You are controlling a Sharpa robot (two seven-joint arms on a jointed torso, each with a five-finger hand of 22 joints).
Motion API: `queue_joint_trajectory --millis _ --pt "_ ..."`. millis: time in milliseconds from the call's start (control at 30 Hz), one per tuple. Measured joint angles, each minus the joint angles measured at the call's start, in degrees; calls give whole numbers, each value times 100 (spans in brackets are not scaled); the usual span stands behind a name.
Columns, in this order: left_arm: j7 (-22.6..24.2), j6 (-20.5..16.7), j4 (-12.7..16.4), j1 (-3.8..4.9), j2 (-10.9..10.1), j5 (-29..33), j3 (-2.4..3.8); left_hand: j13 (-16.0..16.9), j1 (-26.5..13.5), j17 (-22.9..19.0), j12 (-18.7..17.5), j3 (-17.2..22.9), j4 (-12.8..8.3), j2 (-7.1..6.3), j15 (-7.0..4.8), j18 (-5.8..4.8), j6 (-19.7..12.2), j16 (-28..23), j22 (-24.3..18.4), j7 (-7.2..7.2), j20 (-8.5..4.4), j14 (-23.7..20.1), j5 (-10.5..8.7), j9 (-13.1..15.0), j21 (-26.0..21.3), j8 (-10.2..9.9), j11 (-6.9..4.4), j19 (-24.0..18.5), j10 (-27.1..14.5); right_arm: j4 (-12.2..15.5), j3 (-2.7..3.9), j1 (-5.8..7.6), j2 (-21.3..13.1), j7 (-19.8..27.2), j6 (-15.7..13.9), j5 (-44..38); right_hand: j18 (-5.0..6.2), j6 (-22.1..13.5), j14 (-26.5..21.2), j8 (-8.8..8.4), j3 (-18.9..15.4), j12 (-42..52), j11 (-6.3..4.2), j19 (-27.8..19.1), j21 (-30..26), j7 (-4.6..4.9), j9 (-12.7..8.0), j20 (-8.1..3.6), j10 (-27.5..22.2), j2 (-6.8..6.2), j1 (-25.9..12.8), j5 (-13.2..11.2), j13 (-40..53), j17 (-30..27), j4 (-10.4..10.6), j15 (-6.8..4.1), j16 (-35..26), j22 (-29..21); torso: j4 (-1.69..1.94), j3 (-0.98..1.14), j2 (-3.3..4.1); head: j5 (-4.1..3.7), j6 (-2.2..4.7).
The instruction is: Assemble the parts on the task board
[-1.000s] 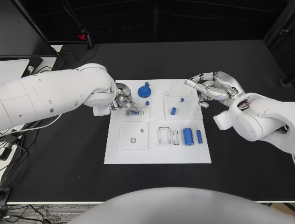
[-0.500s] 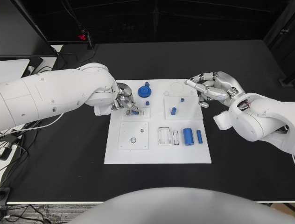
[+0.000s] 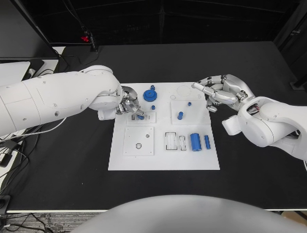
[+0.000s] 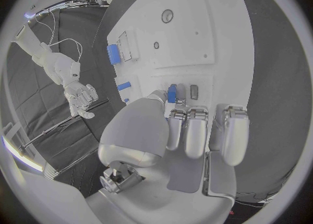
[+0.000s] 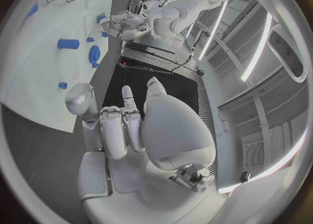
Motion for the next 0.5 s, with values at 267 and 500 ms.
queue_joint_trajectory --millis 267,500 --pt "-11 15 2 0 -6 6 1 0 0 0 6 -7 7 0 1 0 7 0 0 7 0 -1 0 0 0 0 -12 0 12 3 0 0 0 2 3 0 0 0 0 0 0 0 0 0 0 0 0 0 0 6 -6 0 0 0 0 0 0 0 2 1 0 -1 0" --pt "-15 20 2 0 -8 9 2 0 0 0 10 -8 8 0 8 0 -12 0 -1 -12 0 -7 -3 3 0 1 -15 0 14 3 0 0 0 4 6 0 0 0 0 0 0 0 0 0 0 0 -1 0 0 6 -6 0 1 0 0 0 0 1 2 -1 0 -1 0"
